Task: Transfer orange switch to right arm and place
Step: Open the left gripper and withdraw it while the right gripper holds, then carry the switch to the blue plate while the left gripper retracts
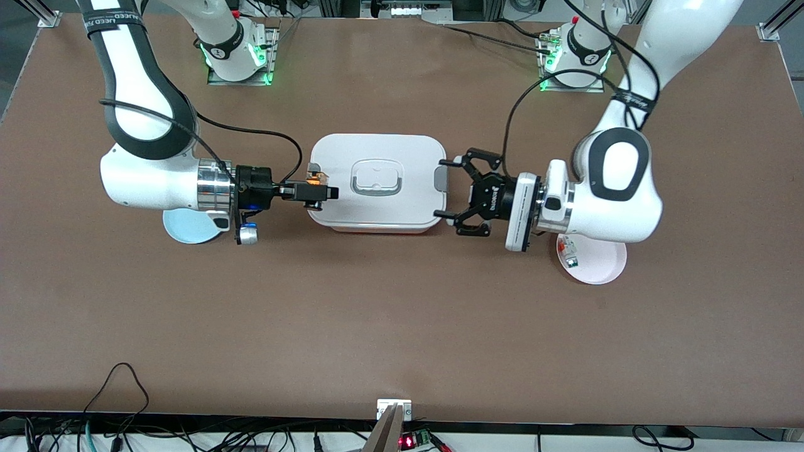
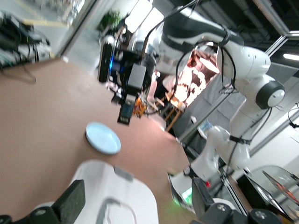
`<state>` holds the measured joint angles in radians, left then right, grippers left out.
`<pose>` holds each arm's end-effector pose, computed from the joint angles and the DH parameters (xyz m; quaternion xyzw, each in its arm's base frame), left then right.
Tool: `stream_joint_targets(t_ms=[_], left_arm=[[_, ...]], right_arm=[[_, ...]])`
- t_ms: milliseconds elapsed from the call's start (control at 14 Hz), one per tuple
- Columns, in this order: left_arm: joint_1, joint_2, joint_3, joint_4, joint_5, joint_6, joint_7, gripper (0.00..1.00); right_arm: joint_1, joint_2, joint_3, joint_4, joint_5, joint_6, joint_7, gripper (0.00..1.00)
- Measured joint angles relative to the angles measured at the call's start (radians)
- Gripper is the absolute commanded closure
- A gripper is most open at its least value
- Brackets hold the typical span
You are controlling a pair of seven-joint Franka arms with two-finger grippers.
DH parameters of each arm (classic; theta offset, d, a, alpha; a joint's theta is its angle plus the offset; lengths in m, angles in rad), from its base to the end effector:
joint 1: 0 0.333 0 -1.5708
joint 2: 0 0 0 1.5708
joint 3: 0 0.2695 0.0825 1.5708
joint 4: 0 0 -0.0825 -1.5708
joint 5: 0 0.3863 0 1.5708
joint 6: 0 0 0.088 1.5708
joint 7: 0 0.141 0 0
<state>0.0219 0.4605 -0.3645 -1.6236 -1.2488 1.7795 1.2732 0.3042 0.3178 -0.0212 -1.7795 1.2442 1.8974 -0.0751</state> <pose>0.5886 -0.3021 0.3654 0.6676 -0.4047 0.1707 0.6012 0.5789 0.2730 0.3460 -0.8404 0.0927 0.1349 0.5166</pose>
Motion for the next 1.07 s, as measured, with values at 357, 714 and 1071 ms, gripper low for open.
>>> stream_joint_targets(t_ms=[357,714,1071], left_arm=[[0.131,-0.098,0.007,0.008,0.266,-0.183,-0.401,0.0],[0.157,-0.126,0.003,0.179,0.704,-0.255,-0.801,0.0],[0.089,-0.125,-0.007,0.212,1.19,-0.264,-0.972,0.0]], right_arm=[[-0.062,-0.017,-0.002,0.005,-0.266,-0.136,-0.106,0.92],[-0.16,-0.044,-0.006,0.006,-0.539,-0.26,-0.288,0.92],[-0.257,-0.045,-0.008,-0.025,-0.758,-0.281,-0.544,0.92]])
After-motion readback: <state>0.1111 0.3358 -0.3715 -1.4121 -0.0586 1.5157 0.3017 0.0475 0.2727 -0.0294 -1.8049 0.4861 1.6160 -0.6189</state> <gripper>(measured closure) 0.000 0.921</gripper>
